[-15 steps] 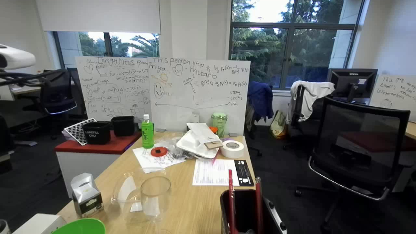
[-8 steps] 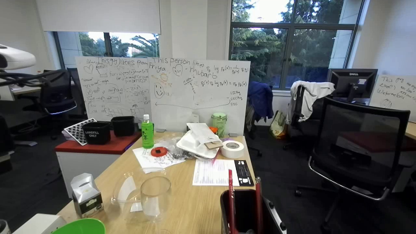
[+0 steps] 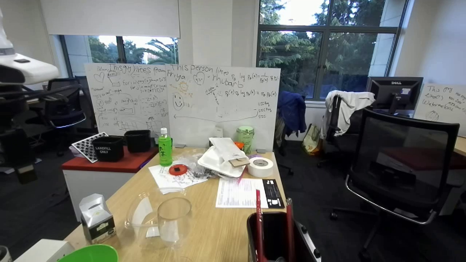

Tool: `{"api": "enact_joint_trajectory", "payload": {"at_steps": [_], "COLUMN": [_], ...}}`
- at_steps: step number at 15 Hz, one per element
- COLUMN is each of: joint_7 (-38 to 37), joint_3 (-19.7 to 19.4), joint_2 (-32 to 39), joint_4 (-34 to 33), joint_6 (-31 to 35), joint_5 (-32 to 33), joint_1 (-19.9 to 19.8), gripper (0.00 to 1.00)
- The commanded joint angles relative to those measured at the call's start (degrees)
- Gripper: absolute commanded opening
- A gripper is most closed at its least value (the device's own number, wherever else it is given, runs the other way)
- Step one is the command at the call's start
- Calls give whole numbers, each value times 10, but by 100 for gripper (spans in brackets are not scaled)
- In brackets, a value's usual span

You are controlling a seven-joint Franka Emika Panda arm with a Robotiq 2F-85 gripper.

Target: Pick up the bowl and put it on the right side of the table

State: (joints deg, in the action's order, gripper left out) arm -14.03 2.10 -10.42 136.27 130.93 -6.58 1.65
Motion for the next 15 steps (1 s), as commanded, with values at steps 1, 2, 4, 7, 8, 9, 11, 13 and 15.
{"api": "enact_joint_trajectory", "payload": {"at_steps": [1, 2, 4, 7, 8, 9, 11, 13, 15], "joint_7": [-71, -94, -136, -174, -169, -170, -164, -166, -168], "joint_3": [2, -1, -9, -25, -28, -32, -39, -40, -40], "joint_2": [74, 96, 137, 201, 220, 236, 227, 239, 238], "joint_4": [-54, -70, -100, -143, -156, -164, -151, -162, -164], "joint_6": [14, 23, 38, 66, 63, 62, 64, 63, 63], "joint_5": [-15, -15, -15, -24, -41, -48, -35, -38, -38], "joint_1": [-8, -9, -11, -12, -13, -13, -6, -5, -5], "gripper": [100, 100, 100, 100, 100, 100, 100, 100, 100]}}
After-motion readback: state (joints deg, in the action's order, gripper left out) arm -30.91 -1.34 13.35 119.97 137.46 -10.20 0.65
